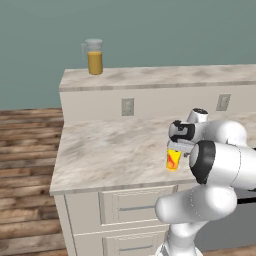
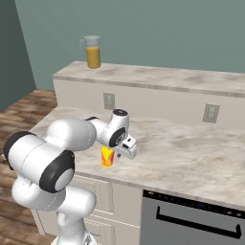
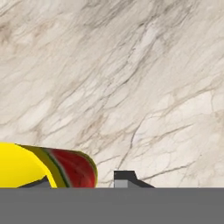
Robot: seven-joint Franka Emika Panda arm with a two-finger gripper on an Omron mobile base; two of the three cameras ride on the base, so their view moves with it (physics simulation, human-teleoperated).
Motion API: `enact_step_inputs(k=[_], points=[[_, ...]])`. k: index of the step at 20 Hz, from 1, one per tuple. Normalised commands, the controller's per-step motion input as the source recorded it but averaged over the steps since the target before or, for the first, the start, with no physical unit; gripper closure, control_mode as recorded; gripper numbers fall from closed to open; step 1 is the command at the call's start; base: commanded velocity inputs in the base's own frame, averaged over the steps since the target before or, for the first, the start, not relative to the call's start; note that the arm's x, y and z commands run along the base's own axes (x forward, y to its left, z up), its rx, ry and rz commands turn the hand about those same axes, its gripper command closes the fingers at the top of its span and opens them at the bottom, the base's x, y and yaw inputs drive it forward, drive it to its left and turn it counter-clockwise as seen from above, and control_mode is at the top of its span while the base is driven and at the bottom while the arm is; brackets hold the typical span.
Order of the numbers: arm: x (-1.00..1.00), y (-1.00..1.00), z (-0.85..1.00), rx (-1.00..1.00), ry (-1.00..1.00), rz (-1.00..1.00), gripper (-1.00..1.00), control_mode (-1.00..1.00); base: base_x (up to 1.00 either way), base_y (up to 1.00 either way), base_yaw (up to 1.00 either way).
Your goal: Place the pitcher and cup on the dining counter for serving.
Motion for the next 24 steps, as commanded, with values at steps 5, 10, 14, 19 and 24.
enact_step_inputs(k=[5,10,14,19,24], points=[[0.00,0.00,0.00,0.00,0.00,0.00,1.00,-1.00,0.00,0.00,0.00],[0.00,0.01,0.01,0.00,-0.03,0.00,1.00,-1.00,0.00,0.00,0.00],[0.00,0.13,0.14,0.00,-0.08,0.00,1.00,-1.00,0.00,0.00,0.00],[0.00,0.27,0.23,0.00,-0.11,-0.03,1.00,-1.00,0.00,0.00,0.00],[-0.01,0.28,0.36,0.00,-0.15,-0.09,1.00,-1.00,0.00,0.00,0.00]])
